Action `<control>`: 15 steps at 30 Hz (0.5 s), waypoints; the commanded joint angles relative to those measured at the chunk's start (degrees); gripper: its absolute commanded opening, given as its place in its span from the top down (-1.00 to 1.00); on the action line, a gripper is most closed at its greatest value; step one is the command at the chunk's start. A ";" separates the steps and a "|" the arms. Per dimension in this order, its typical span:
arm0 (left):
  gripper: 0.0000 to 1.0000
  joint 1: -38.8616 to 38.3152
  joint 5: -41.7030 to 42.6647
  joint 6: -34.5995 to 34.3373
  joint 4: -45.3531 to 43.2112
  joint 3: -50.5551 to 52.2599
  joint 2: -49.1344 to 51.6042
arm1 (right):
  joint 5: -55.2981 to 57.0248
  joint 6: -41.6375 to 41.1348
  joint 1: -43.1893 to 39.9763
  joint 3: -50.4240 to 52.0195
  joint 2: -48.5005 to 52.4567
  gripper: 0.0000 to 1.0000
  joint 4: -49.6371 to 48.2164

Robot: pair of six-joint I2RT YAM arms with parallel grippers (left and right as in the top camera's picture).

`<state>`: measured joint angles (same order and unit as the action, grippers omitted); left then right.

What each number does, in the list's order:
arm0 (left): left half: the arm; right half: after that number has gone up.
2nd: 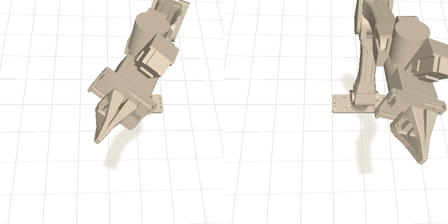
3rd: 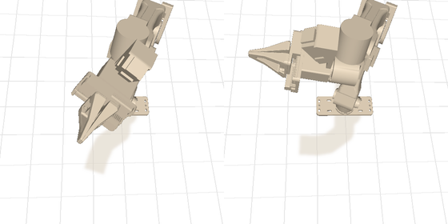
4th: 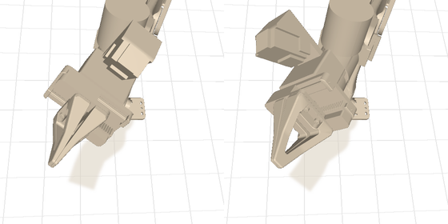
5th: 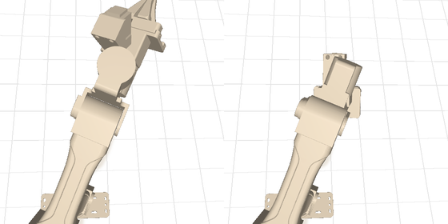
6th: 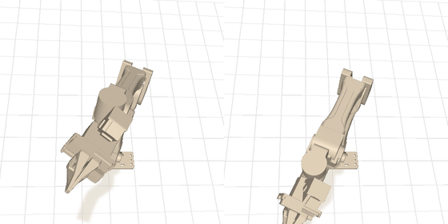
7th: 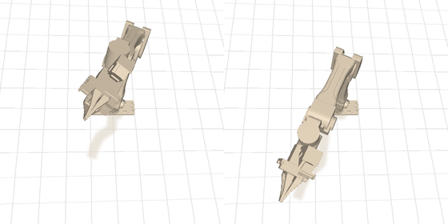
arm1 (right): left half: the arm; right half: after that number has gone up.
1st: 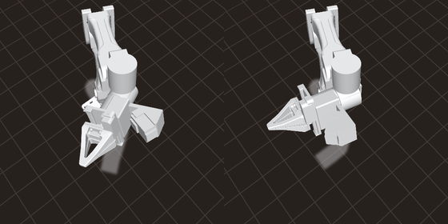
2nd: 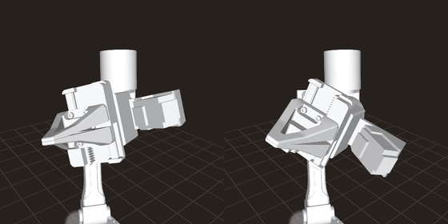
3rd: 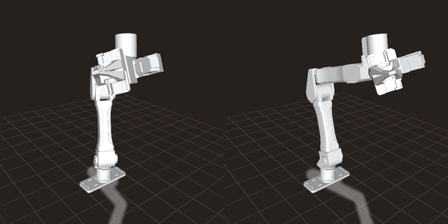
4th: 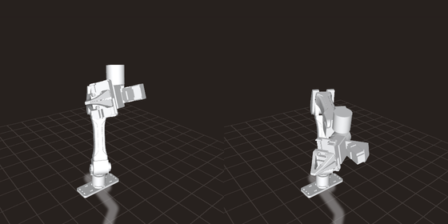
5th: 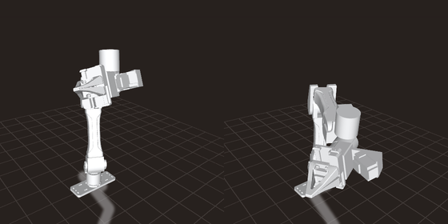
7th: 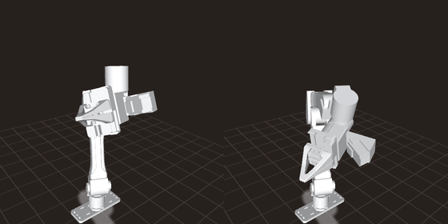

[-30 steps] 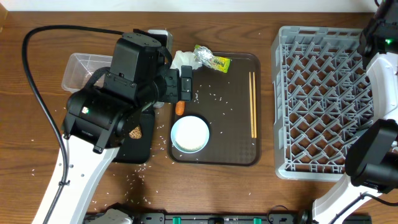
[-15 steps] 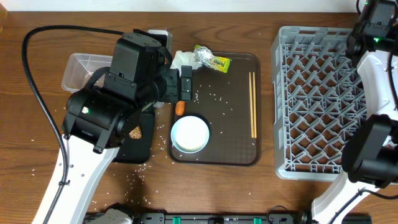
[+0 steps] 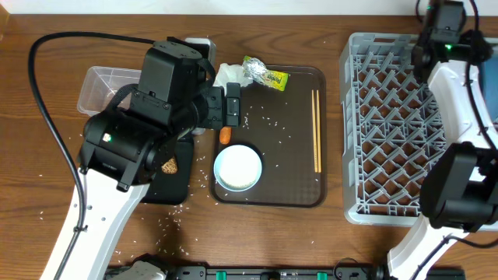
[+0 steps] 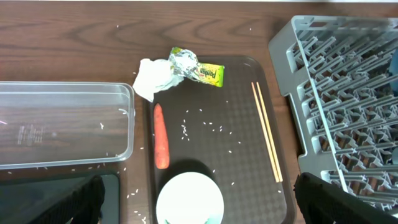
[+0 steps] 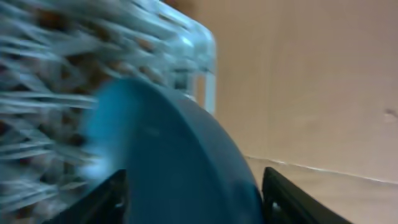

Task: Sort waste into correct bins and load items into the dishwasher rack
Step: 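Carry the blue bowl into the dish rack and release it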

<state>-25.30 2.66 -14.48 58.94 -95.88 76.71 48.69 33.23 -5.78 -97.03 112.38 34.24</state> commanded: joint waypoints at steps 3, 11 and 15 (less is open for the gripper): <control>-0.96 -0.13 -0.35 2.29 0.02 -0.59 -0.74 | -18.88 -20.00 2.91 -0.42 -4.90 -0.35 8.17; -0.96 -0.13 -2.23 2.45 0.31 -0.59 -1.60 | -32.06 -30.03 4.31 -0.42 -12.79 -0.61 14.08; -0.96 -0.13 -2.25 2.45 0.94 -0.59 -1.68 | -32.70 -30.01 4.37 -0.42 -16.52 -0.65 15.17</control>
<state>-25.30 1.23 -13.04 59.44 -95.88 76.29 19.11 6.57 -1.91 -97.01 99.29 48.84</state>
